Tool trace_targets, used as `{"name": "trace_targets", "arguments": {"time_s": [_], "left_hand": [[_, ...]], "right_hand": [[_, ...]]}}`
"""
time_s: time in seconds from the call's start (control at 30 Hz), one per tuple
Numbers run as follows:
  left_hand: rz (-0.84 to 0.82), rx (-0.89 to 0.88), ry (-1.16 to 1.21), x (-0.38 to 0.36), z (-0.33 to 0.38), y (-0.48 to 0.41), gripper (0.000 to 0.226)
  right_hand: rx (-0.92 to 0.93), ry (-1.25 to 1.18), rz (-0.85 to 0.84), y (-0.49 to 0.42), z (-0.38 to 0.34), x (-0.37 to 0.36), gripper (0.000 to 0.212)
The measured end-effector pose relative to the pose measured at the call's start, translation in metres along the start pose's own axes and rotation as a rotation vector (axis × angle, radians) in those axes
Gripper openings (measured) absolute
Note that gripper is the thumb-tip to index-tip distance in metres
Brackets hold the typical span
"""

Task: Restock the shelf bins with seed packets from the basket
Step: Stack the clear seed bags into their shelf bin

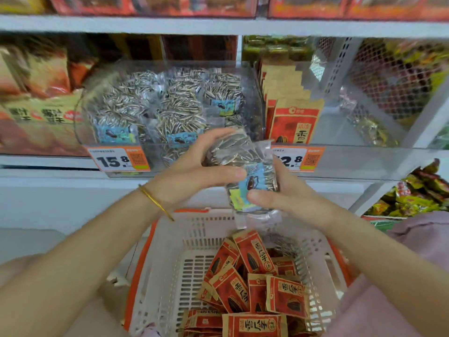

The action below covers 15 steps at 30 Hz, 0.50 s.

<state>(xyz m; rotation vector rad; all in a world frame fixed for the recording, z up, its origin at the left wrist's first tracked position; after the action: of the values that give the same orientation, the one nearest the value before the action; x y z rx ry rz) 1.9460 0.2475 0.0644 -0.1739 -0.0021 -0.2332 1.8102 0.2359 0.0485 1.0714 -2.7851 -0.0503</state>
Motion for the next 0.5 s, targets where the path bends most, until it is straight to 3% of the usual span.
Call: {"name": "trace_targets", "arguments": {"time_s": [0.17, 0.23, 0.3, 0.37, 0.4, 0.47, 0.5], "left_hand": [[0.047, -0.124, -0.032, 0.028, 0.052, -0.036, 0.068], [0.103, -0.126, -0.095, 0.043, 0.059, -0.053, 0.059], [0.13, -0.087, -0.19, 0.059, 0.06, -0.066, 0.069], [0.156, -0.052, -0.405, 0.074, 0.058, -0.076, 0.087], [0.208, -0.037, -0.559, 0.084, 0.055, -0.08, 0.085], [0.305, -0.074, -1.021, 0.095, 0.056, -0.086, 0.06], [0.258, -0.088, -1.195, 0.094, 0.051, -0.091, 0.062]], "right_hand": [[0.085, 0.091, 0.18, -0.037, -0.064, 0.023, 0.077], [0.076, 0.211, 0.247, -0.053, -0.084, 0.03, 0.069], [0.066, 0.339, 0.315, -0.068, -0.1, 0.038, 0.059], [0.078, 0.559, 0.409, -0.081, -0.116, 0.046, 0.055], [0.07, 0.707, 0.451, -0.087, -0.124, 0.05, 0.057], [0.0, 1.037, 0.5, -0.1, -0.133, 0.053, 0.062], [-0.049, 1.191, 0.504, -0.106, -0.135, 0.052, 0.06]]}}
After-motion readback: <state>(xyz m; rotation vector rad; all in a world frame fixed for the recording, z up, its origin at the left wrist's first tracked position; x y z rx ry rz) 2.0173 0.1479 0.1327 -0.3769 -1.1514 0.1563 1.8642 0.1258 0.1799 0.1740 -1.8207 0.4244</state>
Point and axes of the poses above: each hand's wrist, its own y-axis away from the middle knuckle, its own x-axis out of the back of the hand, z = x × y, the point moved 6 cm from there along -y, towards the middle knuckle, and after that the axes turned 7 degrees about -x, right-handed, at the moved point
